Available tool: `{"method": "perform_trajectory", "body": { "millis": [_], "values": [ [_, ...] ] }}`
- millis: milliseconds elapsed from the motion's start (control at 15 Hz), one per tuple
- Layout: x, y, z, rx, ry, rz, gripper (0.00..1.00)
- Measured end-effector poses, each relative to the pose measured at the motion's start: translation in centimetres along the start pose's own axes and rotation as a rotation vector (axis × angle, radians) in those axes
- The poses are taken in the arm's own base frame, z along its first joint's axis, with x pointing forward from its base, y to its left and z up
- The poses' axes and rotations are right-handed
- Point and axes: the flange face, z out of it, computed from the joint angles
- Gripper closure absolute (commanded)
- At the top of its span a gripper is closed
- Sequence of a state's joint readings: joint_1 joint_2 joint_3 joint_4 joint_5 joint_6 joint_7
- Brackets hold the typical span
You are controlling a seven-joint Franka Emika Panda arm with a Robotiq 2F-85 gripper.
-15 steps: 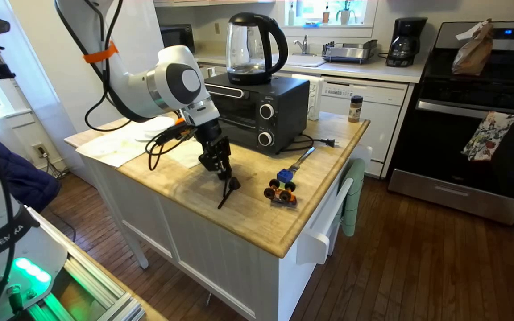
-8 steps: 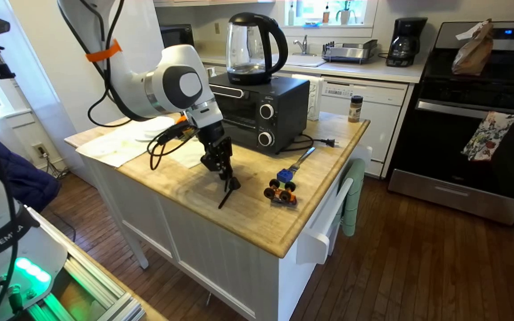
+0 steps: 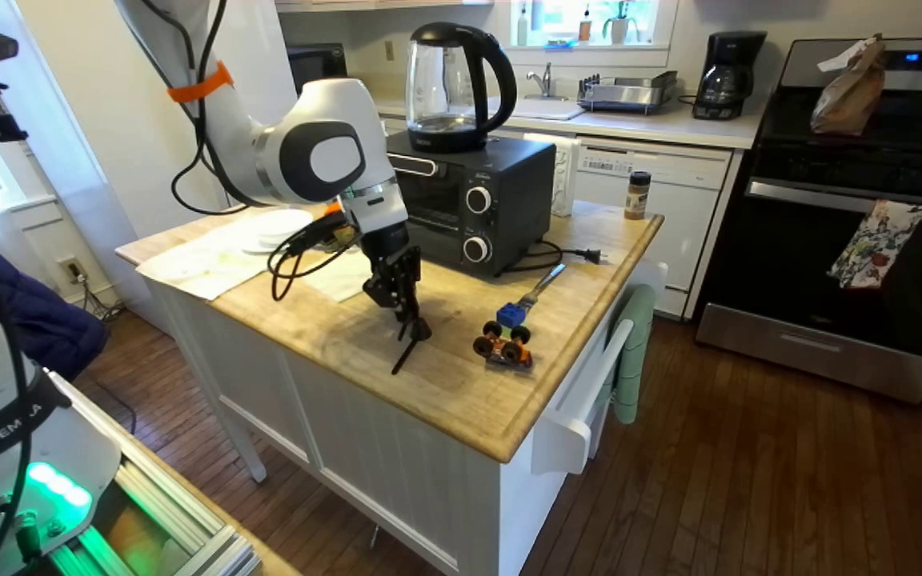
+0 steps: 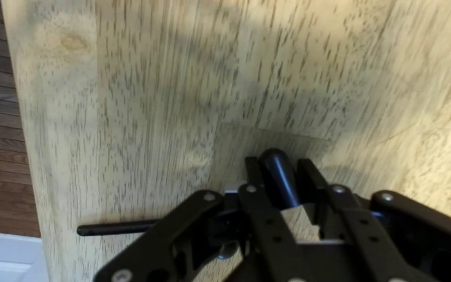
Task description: Position the black spoon downwards
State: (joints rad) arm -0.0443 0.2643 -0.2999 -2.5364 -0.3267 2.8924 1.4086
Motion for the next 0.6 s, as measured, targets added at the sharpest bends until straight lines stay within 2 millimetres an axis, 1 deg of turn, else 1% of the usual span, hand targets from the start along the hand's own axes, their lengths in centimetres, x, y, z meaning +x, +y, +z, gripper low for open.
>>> {"method": "perform_trajectory", "body": {
  "millis": [67,133,267,467,600],
  "values": [
    [0.2,0.0,0.0,0.003,-0.012,0.015,0.79],
    [0.5,0.1,-0.1,0.007,-0.027,0.032,0.76],
    [1.0,0.4,-0.1,0.020,-0.070,0.075,0.76],
    [1.4,1.2,-0.3,0.055,-0.162,0.156,0.79],
    [1.8,1.8,-0.4,0.075,-0.223,0.217,0.79]
  ]
}}
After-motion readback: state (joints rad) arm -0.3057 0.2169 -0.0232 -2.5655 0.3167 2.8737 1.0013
